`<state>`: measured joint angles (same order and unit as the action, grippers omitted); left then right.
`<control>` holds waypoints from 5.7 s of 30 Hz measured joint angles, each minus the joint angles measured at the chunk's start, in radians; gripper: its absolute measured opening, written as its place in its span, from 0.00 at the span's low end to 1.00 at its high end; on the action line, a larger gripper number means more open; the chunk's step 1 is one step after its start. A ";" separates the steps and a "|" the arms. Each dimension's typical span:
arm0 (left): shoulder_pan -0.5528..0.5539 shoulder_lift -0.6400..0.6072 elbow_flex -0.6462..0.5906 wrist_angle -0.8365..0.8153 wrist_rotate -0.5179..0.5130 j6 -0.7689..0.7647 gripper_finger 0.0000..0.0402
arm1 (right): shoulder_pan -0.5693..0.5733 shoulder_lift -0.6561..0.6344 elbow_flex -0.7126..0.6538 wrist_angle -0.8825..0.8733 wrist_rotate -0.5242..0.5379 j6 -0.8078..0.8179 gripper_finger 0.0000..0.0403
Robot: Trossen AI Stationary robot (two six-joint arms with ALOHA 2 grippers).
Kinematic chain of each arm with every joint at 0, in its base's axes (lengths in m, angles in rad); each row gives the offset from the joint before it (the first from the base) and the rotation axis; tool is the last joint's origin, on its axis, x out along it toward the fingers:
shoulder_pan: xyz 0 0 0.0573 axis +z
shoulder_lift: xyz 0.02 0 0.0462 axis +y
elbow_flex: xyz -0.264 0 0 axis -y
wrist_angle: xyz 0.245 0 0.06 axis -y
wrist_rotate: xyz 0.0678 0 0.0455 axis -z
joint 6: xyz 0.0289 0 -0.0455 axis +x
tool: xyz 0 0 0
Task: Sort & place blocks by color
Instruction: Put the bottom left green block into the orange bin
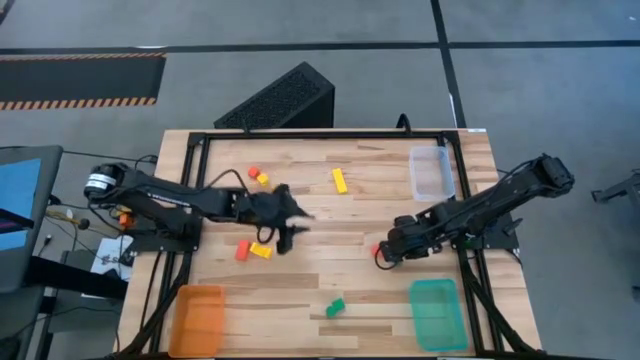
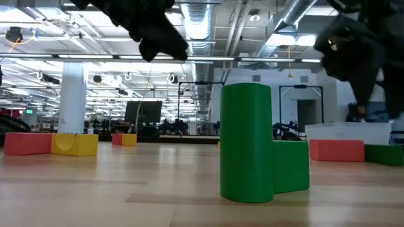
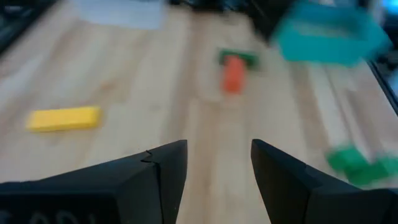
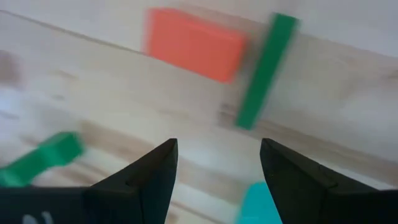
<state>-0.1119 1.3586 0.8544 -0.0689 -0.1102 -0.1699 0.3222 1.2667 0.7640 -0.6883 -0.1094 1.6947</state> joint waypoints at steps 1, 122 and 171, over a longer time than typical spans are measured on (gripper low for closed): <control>-0.013 0.020 -0.005 0.038 0.028 0.025 0.41 | 0.002 0.000 0.023 -0.007 0.006 0.000 0.63; -0.134 0.561 0.273 0.446 0.064 0.000 0.25 | 0.393 -0.118 0.377 -0.291 0.481 -0.243 0.63; 0.333 1.386 1.451 0.453 0.243 0.092 0.37 | -0.091 -0.274 0.547 -0.438 0.667 -0.480 0.63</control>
<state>0.2207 2.7450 2.3059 0.3839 0.1330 -0.0780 0.2310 0.9932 1.3113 -1.1263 0.5578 1.2146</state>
